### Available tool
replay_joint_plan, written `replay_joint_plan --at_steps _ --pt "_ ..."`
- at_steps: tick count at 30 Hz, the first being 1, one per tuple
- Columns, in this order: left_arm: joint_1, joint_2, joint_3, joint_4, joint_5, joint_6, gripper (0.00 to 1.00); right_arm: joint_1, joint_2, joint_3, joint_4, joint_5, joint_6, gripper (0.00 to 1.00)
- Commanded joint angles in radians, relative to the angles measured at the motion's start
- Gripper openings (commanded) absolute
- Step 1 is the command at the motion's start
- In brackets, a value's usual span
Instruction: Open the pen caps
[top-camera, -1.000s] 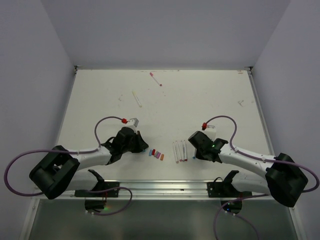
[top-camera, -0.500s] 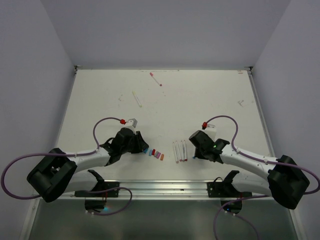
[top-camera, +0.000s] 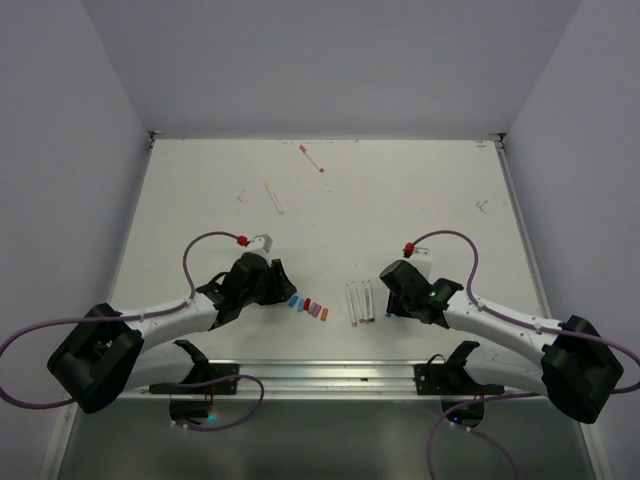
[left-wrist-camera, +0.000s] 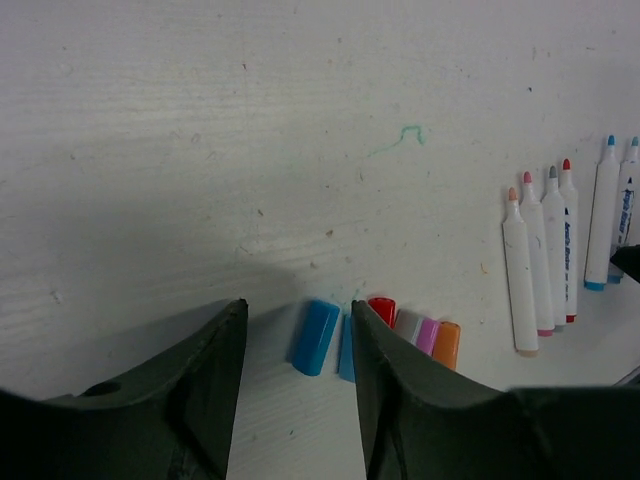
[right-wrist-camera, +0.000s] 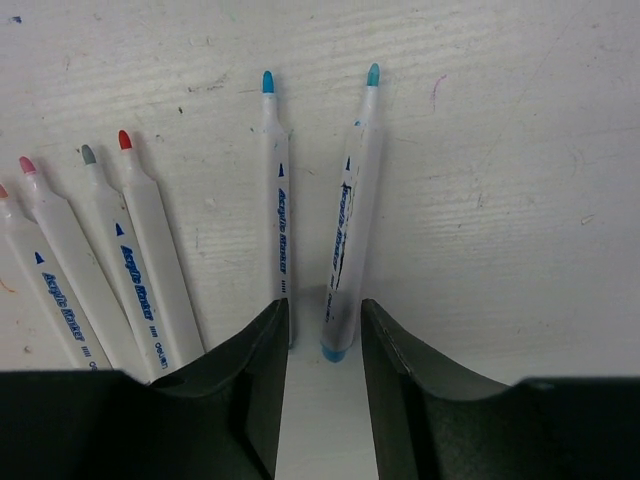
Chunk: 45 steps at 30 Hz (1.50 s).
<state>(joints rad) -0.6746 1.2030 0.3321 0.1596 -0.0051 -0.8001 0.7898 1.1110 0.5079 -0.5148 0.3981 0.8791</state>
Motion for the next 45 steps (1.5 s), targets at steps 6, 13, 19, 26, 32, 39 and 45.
replay_joint_plan --at_steps 6,13,19,26,32,39,45 --pt "0.007 -0.004 0.359 -0.334 -0.303 0.067 0.65 -0.006 -0.042 0.061 -0.036 0.025 -0.037 0.51" --pt "0.208 0.255 0.671 -0.489 -0.345 0.042 0.66 -0.006 -0.06 0.109 -0.09 0.053 -0.066 0.68" --pt "0.355 0.564 0.947 -0.549 -0.329 0.091 0.62 -0.006 -0.102 0.119 -0.113 0.059 -0.084 0.75" --pt "0.386 0.78 1.119 -0.447 -0.266 0.21 0.59 -0.004 -0.148 0.129 -0.125 0.042 -0.101 0.75" --pt "0.399 0.819 1.101 -0.344 -0.219 0.202 0.6 -0.006 -0.183 0.127 -0.14 0.045 -0.103 0.75" --pt "0.4 0.894 1.167 -0.39 -0.219 0.177 0.6 -0.006 -0.198 0.119 -0.145 0.042 -0.106 0.75" --pt "0.399 0.948 1.205 -0.426 -0.237 0.177 0.59 -0.006 -0.212 0.11 -0.151 0.041 -0.1 0.75"
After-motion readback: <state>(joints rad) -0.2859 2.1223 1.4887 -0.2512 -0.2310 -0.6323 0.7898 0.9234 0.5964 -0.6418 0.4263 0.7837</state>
